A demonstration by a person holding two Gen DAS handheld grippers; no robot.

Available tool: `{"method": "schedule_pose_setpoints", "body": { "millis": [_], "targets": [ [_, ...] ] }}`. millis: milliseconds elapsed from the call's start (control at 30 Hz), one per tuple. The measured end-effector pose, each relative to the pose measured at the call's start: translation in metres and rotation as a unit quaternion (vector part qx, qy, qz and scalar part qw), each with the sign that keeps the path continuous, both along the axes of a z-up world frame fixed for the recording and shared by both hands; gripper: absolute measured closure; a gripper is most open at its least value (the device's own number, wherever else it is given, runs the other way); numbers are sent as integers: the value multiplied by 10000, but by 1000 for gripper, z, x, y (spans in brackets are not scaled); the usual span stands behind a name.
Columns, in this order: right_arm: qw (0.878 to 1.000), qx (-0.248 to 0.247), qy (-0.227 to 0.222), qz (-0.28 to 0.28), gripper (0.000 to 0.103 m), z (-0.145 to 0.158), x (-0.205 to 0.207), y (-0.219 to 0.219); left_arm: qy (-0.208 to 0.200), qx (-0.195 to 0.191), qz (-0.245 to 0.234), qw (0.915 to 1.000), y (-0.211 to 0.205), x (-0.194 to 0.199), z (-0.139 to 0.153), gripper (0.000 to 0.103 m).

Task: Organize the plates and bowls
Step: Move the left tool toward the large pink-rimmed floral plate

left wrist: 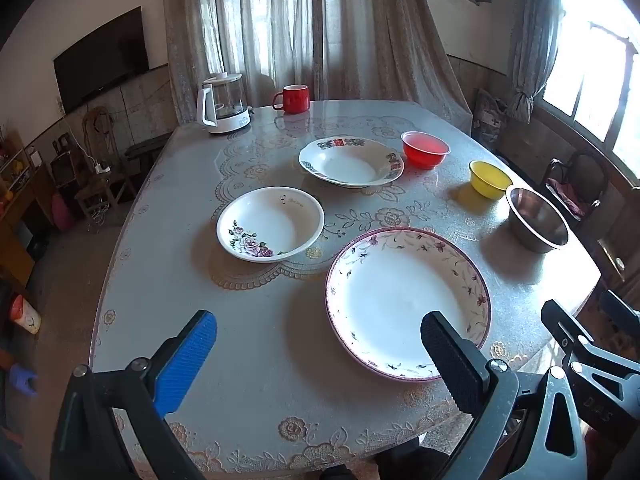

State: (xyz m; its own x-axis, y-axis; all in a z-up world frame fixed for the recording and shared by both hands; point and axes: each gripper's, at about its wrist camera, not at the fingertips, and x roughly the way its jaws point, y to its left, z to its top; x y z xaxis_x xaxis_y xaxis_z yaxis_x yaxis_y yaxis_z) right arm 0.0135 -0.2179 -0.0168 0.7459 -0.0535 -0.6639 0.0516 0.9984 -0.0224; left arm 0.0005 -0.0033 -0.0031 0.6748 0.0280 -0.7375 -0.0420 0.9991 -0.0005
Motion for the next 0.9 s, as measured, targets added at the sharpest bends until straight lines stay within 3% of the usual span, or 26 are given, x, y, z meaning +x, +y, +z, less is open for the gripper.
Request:
{"method": "schedule_pose_setpoints", "body": {
  "millis": [200, 900],
  "targets": [
    [10000, 13, 27, -33, 0, -1, 2, -14, 3, 18, -9, 10000, -2, 3, -1, 0],
    [9999, -39, 47, 117, 0, -7, 16, 6, 171, 55, 71, 9998, 4, 14, -8, 0]
  ]
}}
